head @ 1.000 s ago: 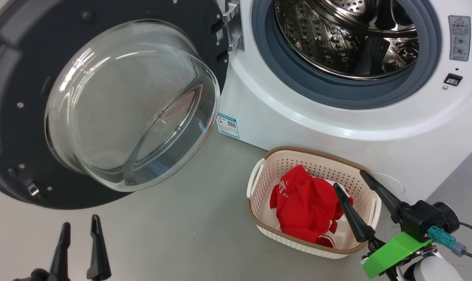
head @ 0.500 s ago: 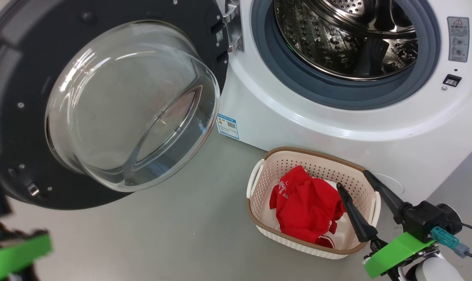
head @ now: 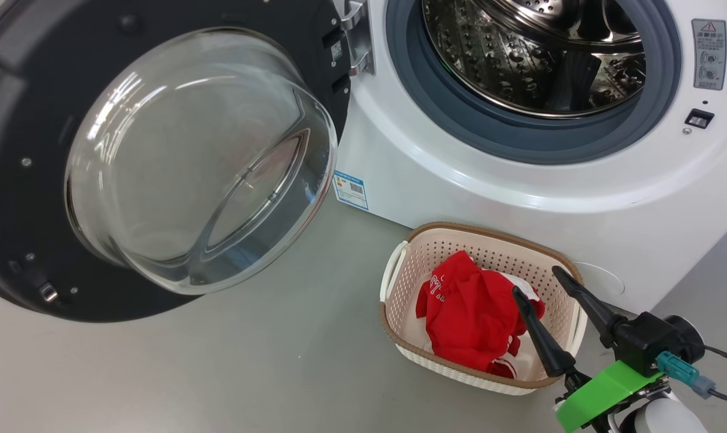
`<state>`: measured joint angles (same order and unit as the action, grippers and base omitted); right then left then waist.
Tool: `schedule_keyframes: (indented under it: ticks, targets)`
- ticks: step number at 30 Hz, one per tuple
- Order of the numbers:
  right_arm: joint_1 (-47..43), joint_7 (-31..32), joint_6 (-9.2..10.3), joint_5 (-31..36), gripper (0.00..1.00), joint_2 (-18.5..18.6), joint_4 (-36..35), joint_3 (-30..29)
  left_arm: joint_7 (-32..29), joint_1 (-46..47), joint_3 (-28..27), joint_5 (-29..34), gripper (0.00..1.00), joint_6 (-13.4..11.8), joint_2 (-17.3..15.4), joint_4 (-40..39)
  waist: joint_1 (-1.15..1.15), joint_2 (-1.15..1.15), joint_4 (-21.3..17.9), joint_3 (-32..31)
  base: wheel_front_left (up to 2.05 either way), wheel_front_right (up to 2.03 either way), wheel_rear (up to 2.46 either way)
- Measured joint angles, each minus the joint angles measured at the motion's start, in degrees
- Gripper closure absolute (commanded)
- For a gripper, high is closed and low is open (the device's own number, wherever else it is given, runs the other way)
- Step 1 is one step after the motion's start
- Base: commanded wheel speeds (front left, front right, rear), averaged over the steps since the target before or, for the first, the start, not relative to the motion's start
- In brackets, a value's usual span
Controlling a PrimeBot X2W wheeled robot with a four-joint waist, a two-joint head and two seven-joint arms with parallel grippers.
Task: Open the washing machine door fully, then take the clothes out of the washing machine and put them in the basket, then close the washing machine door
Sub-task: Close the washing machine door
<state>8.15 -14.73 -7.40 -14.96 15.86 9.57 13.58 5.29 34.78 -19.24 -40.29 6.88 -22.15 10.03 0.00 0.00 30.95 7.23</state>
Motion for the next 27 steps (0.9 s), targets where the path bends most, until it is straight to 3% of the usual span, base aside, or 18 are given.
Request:
schedule_keyframes:
  ticks: [6,7,13,18,27]
  targets:
    - [0.02,0.0,0.0,0.0,0.0,-0.16,0.12,0.4,-12.81,9.15,1.3,-5.86,1.0,0.02,-6.22,19.68,0.0,0.0,-0.07,0.01,0.0,0.0,0.0]
    - [0.02,0.0,0.0,0.0,0.0,-0.32,0.1,0.45,-17.56,11.42,1.18,-8.92,1.0,0.02,-6.9,24.92,0.0,0.0,-0.09,0.02,0.0,0.0,0.0]
    - [0.01,0.0,0.0,0.01,0.0,-0.16,-0.09,0.43,-32.93,16.34,1.35,-16.08,1.0,0.02,-8.54,36.56,0.0,0.0,-0.4,0.75,0.0,0.0,0.0]
    - [0.04,0.0,0.0,0.01,0.0,0.27,-0.16,0.64,-41.33,17.35,1.55,-18.94,1.0,0.02,-9.37,41.45,-0.01,0.0,-1.07,1.6,0.0,0.0,0.0]
    - [0.12,0.0,0.0,0.01,0.0,0.74,-0.2,0.68,-52.61,16.78,3.1,-22.97,1.0,0.02,-9.85,41.11,0.0,0.0,-2.49,2.99,0.0,0.0,0.0]
